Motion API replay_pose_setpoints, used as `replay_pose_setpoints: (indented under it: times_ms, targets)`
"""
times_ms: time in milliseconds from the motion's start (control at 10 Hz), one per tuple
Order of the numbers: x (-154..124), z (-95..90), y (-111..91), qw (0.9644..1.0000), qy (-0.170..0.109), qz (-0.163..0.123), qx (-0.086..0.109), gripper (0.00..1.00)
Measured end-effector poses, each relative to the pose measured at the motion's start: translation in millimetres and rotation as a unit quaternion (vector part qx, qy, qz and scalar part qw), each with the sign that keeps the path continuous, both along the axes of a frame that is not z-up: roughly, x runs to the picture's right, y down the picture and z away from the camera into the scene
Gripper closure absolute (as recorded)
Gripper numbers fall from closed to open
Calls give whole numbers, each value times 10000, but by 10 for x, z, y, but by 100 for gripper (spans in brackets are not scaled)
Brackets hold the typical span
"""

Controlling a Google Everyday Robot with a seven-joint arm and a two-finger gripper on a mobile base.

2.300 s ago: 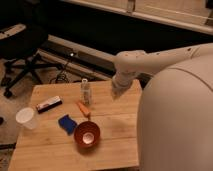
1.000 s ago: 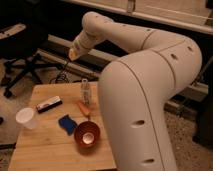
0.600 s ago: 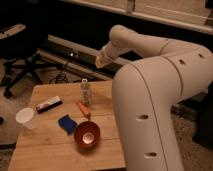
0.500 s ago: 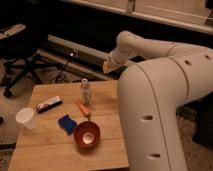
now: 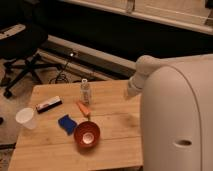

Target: Move the arm in a circular motion

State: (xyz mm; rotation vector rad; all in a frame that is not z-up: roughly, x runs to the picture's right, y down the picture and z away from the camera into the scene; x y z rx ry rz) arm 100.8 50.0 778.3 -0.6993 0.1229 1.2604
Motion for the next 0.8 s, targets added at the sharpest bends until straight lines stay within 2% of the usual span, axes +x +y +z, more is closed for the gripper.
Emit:
replay_pose_setpoints:
  times_ms: [100, 200, 400, 600, 700, 800]
  targets:
    - [-239, -210, 57, 9990, -279, -361, -12, 100]
    - [-459, -399, 80, 9961, -548, -688, 11, 100]
    - [-1045, -835, 66, 9825, -1275, -1352, 112, 100]
    - [-1855, -1158, -130, 9618, -2094, -1725, 370, 100]
    - [-2352, -1274, -343, 9486, -2541, -1788, 594, 100]
    - [-2735, -1323, -571, 9378, -2857, -1788, 836, 100]
